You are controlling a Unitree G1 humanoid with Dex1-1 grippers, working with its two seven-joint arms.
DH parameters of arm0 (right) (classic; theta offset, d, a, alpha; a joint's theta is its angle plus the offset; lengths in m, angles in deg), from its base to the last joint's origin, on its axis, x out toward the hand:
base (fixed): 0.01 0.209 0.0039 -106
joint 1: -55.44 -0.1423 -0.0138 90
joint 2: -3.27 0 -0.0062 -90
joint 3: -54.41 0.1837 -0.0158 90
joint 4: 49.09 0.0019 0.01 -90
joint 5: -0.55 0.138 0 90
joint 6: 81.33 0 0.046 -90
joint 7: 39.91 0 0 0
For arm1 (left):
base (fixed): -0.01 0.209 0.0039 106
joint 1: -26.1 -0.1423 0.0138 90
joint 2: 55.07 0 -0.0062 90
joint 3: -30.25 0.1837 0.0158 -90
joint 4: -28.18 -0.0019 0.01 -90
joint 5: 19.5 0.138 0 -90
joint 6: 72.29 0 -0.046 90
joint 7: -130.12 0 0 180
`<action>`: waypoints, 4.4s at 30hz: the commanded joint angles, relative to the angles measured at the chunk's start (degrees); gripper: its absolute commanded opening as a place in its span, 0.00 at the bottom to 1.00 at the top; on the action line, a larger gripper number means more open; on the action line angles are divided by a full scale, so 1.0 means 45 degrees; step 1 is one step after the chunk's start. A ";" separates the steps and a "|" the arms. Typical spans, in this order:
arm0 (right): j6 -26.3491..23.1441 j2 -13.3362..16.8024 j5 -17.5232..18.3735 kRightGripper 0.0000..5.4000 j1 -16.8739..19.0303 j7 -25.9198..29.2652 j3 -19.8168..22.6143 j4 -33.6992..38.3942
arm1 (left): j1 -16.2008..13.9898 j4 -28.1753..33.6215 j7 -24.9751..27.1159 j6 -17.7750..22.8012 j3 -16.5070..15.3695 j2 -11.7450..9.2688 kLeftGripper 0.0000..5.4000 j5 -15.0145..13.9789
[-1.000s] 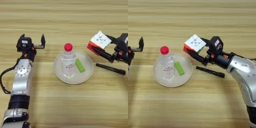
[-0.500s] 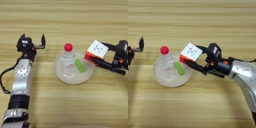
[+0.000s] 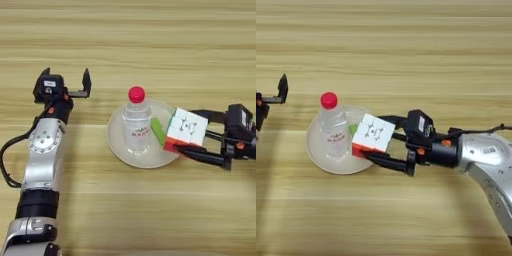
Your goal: Move the objects on the table
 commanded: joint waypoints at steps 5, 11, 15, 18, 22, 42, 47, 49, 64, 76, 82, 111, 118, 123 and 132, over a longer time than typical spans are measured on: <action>0.0645 0.0388 -0.0413 0.62 0.0323 0.0658 -0.0636 -0.0054 | 0.0064 0.0106 0.0164 -0.0054 0.0089 -0.0108 1.00 0.0025; 0.0831 0.0337 -0.0676 0.62 0.0357 0.0767 -0.1021 -0.0226 | -0.0005 0.0313 0.0338 -0.0056 0.0074 -0.0152 1.00 -0.0029; 0.0958 0.0323 -0.0787 0.62 0.0356 0.0797 -0.1211 -0.0321 | -0.0034 0.0561 0.0454 -0.0015 -0.0037 -0.0220 1.00 -0.0154; 0.1002 0.0300 -0.0828 0.62 0.0315 0.0804 -0.1293 -0.0386 | 0.0001 0.1049 0.0715 -0.0030 -0.0195 -0.0306 1.00 -0.0525; 0.1031 0.0279 -0.0850 0.62 0.0272 0.0796 -0.1378 -0.0436 | 0.0099 0.1723 0.0992 0.0043 -0.0403 -0.0566 1.00 -0.0838; 0.1147 0.0354 -0.0802 0.62 0.0266 0.0782 -0.1397 -0.0467 | -0.1026 0.6311 0.4271 0.2557 0.0258 -0.1796 1.00 -0.3834; 0.1164 0.0422 -0.0740 0.62 0.0267 0.0846 -0.1293 -0.0458 | -0.1282 0.6959 0.4962 0.2937 0.0466 -0.1853 1.00 -0.4531; 0.1172 0.0472 -0.0708 0.62 0.0277 0.0883 -0.1222 -0.0444 | -0.1416 0.7374 0.5375 0.3171 0.0558 -0.1968 1.00 -0.4982; 0.1208 0.0611 -0.0516 0.62 0.0230 0.1167 -0.0945 -0.0540 | -0.2634 0.9408 0.7299 0.4289 0.1579 -0.2864 1.00 -0.6408; 0.1198 0.0674 -0.0302 0.62 0.0194 0.1525 -0.0598 -0.0559 | -0.3830 1.0482 0.9291 0.4839 0.2732 -0.3937 1.00 -0.6980; 0.1160 0.0779 -0.0134 0.62 0.0173 0.1706 -0.0393 -0.0564 | -0.4257 1.0792 1.0078 0.4870 0.3168 -0.4367 1.00 -0.6980; 0.0822 0.1344 0.1260 0.62 0.0105 0.2367 0.0048 0.0038 | -0.4333 0.9719 1.1469 0.4424 0.5120 -0.4941 1.00 -0.5453; 0.0764 0.1357 0.1515 0.62 0.0134 0.2424 0.0000 0.0171 | -0.4357 0.9504 1.1467 0.4241 0.5293 -0.4943 1.00 -0.5171; 0.0614 0.1323 0.1569 0.62 0.0186 0.2451 -0.0163 0.0384 | -0.4335 0.9460 1.1464 0.4174 0.5320 -0.4923 1.00 -0.5087; 0.0473 0.1229 0.1580 0.62 0.0141 0.2368 -0.0571 0.0592 | -0.4307 0.9460 1.1457 0.4109 0.5375 -0.4893 1.00 -0.5026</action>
